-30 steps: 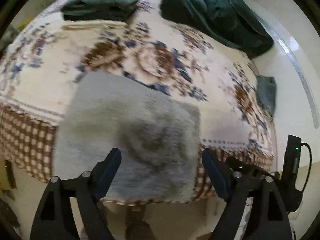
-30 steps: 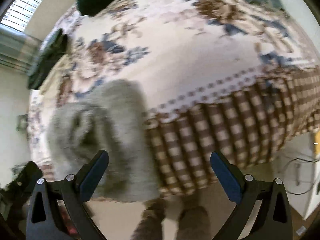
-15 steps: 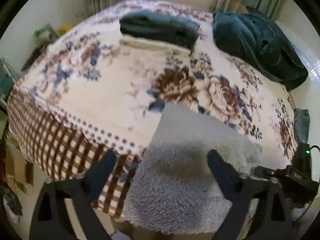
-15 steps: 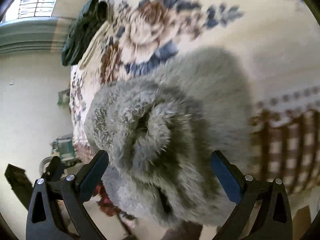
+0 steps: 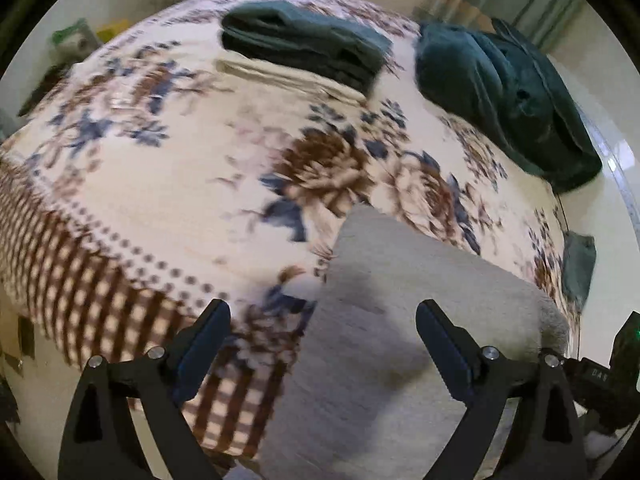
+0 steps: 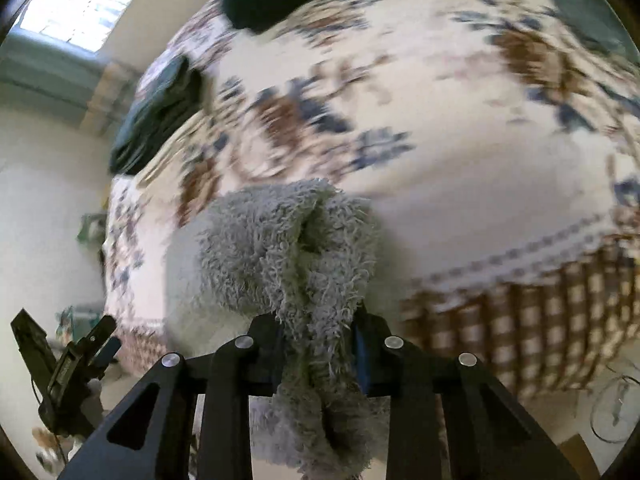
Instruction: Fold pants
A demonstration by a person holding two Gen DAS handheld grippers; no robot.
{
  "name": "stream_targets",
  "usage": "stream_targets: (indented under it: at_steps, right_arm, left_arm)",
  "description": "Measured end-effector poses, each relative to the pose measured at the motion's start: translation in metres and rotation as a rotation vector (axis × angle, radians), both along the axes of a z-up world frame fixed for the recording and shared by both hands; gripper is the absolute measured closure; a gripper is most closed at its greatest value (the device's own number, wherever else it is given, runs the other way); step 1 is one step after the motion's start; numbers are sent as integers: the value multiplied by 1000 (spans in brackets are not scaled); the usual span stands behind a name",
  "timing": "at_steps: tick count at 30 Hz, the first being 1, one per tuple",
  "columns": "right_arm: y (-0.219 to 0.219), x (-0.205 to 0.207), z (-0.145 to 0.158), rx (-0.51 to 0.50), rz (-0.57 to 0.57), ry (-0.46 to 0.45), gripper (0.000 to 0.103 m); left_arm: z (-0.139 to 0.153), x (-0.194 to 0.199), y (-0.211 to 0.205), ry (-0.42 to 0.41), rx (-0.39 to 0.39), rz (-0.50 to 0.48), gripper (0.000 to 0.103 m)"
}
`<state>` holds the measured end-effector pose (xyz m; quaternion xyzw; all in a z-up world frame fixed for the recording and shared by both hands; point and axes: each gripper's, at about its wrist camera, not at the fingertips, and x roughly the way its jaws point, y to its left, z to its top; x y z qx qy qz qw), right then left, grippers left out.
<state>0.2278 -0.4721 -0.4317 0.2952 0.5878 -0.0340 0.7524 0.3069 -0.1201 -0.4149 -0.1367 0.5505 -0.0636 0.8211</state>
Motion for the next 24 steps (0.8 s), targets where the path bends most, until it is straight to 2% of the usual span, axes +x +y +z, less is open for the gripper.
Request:
stream_targets:
  at_steps: [1,2,3,4,5,7,8,10,12,14,15,16,21,24]
  right_arm:
    - [-7,2,-11,-14,19,53,71]
    - [-14,4,-31,-22,23,148,70]
    - [-21,0,-43,-4,-2,201,64]
    - [-28,-4,-54,31,-39,237,63]
    - [-33,-9,-58,64,-69,246,61]
    - [-43,-21,-52,131,-132,196,27]
    - [-46,-29,-46,178,-155,150,25]
    - [-44,-40,-46,248,-161,125,25]
    - [-37,-53,-68,339,-170,185,25]
    - [-29,-68,-89,392,-198,220,30]
    - [-26,-74,-94,378,-216,235,62]
    - [-23,-80,-96,366,-230,241,77]
    - [-25,-100,-52,265,-273,176,84]
    - [-25,-103,-55,201,-221,239,84]
  left_arm:
    - [-6,5,-8,12,-5,-29,8]
    - [-14,9,-15,27,4,-50,8]
    - [-21,11,-20,42,10,-64,8]
    - [-30,14,-26,64,12,-84,8]
    - [-37,16,-30,84,11,-94,8]
    - [-50,16,-33,124,-19,-90,8]
    - [-54,15,-32,135,-24,-85,8]
    - [-62,13,-32,160,-20,-77,8]
    - [-67,9,-31,178,-31,-68,8]
    - [-71,7,-31,184,-29,-67,8]
    - [-72,7,-32,186,-22,-69,8]
    - [-73,7,-32,188,-12,-73,8]
    - [-77,9,-32,191,-1,-90,8]
    - [-81,12,-31,209,-36,-79,8]
